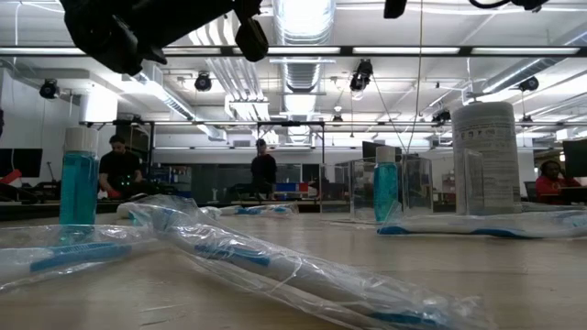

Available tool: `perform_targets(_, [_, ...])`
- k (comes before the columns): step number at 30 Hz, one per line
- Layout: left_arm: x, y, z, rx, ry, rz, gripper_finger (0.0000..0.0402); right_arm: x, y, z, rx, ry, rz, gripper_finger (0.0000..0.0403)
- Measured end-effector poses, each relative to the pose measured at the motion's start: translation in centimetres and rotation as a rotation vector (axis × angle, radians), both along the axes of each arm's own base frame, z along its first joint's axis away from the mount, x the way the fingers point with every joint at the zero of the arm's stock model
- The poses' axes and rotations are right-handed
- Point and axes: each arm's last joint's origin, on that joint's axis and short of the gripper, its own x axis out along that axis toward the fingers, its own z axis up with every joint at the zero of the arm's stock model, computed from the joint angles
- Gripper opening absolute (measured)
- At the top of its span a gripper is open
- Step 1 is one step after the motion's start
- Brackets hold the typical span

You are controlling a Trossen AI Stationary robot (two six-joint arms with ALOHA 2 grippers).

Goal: Pick & Place toothbrushing station
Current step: Put the blue mouthwash into the middle section of the transparent organizer

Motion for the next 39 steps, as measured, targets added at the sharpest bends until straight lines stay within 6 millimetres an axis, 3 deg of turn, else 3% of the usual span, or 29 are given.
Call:
perform_targets(16, [-0.2, 0.1, 0.7, 0.014, -0.062, -0.003, 0.0092, 0.2, -1.1, 0.7, -0.006, -0.01, -0.095, 0.0224])
perform_targets(39, [0.1, 0.6, 0.4, 0.014, -0.02, 0.015, 0.0092, 0.7, -1.2, 1.3, -0.008, -0.044, -0.019, 0.0224])
